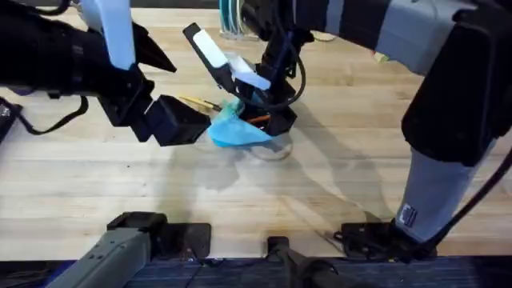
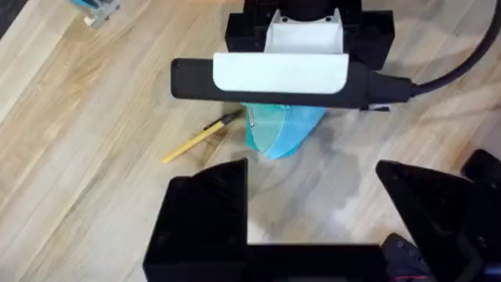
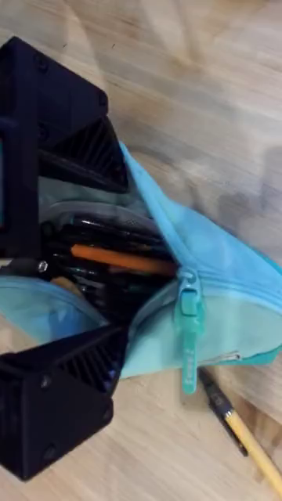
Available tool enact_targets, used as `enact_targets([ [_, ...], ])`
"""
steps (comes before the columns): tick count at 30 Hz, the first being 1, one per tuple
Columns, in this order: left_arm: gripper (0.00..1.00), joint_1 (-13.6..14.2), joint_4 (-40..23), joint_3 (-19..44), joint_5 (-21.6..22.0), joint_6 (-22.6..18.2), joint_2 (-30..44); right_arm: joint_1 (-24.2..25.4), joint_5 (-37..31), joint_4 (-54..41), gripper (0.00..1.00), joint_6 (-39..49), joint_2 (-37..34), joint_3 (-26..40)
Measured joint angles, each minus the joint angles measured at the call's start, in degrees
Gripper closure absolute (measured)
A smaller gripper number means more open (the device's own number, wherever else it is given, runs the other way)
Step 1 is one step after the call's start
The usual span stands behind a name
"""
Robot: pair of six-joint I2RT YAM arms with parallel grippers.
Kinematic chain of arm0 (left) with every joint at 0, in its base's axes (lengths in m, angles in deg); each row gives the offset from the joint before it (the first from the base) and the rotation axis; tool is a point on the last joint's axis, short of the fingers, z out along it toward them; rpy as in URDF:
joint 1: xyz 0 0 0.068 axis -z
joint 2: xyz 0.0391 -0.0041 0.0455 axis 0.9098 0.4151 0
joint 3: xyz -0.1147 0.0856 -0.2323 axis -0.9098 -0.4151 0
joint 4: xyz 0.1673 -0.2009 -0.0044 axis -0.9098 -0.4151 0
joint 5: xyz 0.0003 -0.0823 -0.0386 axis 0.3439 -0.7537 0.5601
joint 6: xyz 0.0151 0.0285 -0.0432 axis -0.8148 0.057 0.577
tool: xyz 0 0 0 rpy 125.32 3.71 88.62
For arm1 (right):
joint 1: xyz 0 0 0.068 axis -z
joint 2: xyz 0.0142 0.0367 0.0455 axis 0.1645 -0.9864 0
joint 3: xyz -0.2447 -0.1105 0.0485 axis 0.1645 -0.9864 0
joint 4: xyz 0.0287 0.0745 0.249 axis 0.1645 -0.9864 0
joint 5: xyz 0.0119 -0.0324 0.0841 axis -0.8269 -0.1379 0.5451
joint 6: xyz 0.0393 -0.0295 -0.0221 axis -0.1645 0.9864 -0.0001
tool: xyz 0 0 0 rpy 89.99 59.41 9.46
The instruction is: Unzip the bag, pick up the pens from the table one at a time and place them inside, then zip the bag closed.
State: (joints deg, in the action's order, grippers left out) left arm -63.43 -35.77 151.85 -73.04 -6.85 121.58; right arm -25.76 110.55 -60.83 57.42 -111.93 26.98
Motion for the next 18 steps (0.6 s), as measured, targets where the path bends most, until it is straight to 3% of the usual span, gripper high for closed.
enact_targets([
  [10,0.008,0.0,0.0,0.0,0.0,0.0,0.0,1.3,0.1,0.0,0.005,-2.7,2.8,0.0],
  [18,0.008,0.0,0.0,0.0,0.0,0.1,0.0,7.3,3.6,-0.3,0.005,-8.5,11.2,0.0],
])
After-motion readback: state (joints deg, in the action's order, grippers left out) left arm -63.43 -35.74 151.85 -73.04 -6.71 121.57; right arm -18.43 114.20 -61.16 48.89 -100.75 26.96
